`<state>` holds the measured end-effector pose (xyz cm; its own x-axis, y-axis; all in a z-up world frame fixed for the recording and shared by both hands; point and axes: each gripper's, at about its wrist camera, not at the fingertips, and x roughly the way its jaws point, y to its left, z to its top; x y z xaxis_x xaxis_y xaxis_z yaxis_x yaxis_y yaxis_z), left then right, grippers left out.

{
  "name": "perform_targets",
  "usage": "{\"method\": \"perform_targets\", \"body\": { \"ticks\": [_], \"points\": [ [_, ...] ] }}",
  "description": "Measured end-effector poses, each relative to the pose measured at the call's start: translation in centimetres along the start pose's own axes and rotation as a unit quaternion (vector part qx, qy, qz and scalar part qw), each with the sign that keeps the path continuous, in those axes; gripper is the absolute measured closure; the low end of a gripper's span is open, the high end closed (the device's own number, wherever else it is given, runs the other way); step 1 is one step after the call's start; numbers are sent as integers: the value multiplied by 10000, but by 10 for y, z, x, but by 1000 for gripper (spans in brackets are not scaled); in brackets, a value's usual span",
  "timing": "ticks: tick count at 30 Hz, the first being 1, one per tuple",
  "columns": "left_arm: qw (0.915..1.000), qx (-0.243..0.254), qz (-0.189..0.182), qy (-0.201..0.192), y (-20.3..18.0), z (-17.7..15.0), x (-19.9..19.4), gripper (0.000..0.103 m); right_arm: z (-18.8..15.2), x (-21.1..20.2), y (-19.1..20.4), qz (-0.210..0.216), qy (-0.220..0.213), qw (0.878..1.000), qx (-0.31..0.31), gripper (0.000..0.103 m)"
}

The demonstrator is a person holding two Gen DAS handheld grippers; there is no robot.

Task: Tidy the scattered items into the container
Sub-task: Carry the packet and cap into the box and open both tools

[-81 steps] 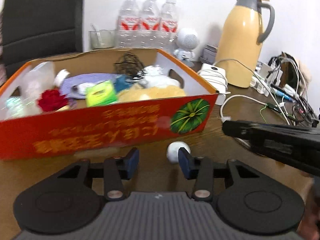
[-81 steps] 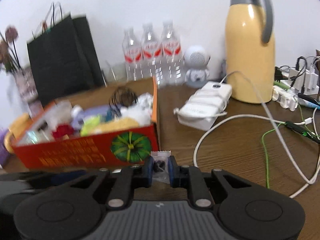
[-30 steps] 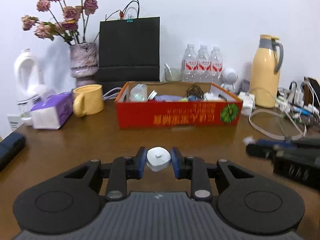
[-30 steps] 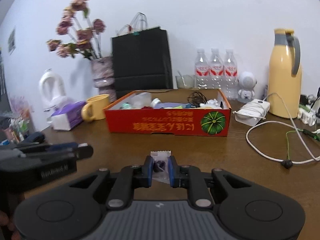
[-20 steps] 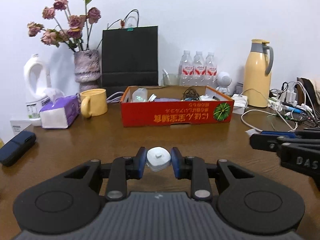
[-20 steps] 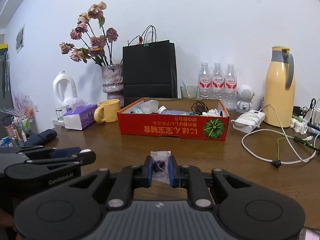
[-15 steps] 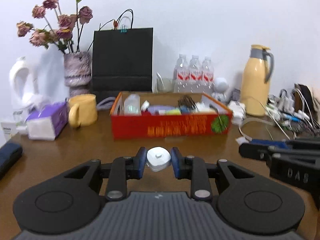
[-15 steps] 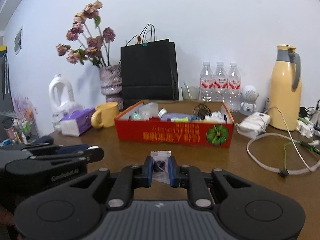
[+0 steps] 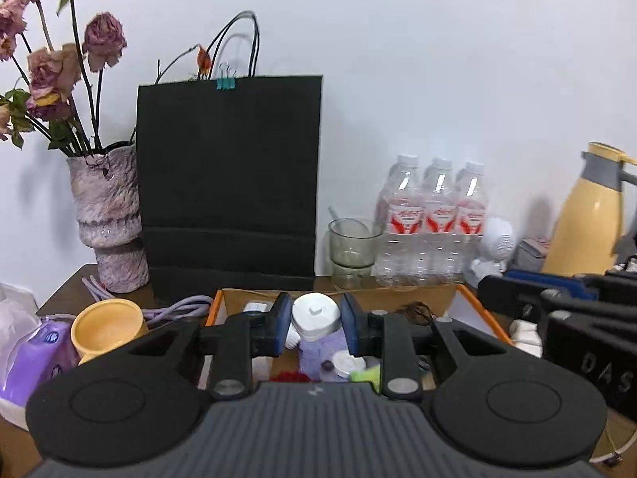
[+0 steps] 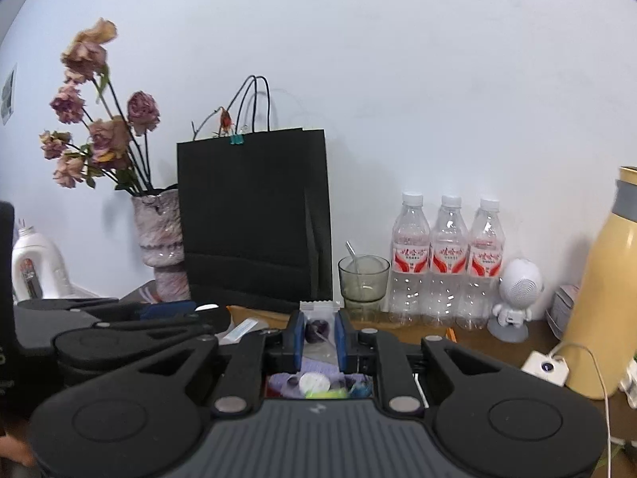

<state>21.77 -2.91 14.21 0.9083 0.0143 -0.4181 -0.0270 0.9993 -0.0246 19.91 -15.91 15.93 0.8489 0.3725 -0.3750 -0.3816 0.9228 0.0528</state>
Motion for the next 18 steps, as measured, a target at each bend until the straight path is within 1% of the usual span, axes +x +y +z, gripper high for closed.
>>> {"method": "perform_targets", "body": {
  "ticks": [3, 5, 6, 7, 8, 9, 11, 12, 13, 15, 17, 18],
  "points": [
    [9995, 107, 50, 276, -4, 8, 24, 75, 7, 28, -10, 157, 341, 9993, 64, 88],
    [9969, 216, -123, 742, -10, 18, 47, 75, 15, 55, -20, 272, 883, 9956, 185, 88],
    [9930, 145, -328, 1126, -4, 24, 64, 75, 21, 72, -28, 333, 1205, 9917, 316, 88],
    [9859, 74, -560, 1572, 2, 29, 81, 75, 26, 87, -35, 373, 1462, 9877, 417, 88],
    [9752, 22, -802, 2062, 8, 31, 99, 75, 29, 104, -42, 397, 1791, 9818, 488, 88],
    [9614, -71, -975, 2573, 13, 32, 119, 75, 33, 121, -49, 440, 2142, 9740, 598, 88],
    [9431, -36, -1004, 3170, 18, 30, 144, 75, 33, 146, -59, 546, 2717, 9577, 773, 88],
    [9353, 18, -1053, 3377, 18, 27, 153, 75, 32, 159, -63, 595, 2992, 9483, 875, 88],
    [9312, 78, -1048, 3491, 19, 25, 160, 75, 30, 166, -65, 599, 3163, 9424, 906, 88],
    [9278, 199, -920, 3611, 15, 18, 168, 75, 22, 180, -65, 552, 3502, 9308, 893, 88],
    [9223, 183, -918, 3749, 14, 11, 176, 75, 13, 195, -63, 433, 3831, 9194, 775, 88],
    [9184, 186, -940, 3839, 12, 6, 179, 75, 9, 199, -62, 385, 3926, 9160, 738, 88]
  ]
}}
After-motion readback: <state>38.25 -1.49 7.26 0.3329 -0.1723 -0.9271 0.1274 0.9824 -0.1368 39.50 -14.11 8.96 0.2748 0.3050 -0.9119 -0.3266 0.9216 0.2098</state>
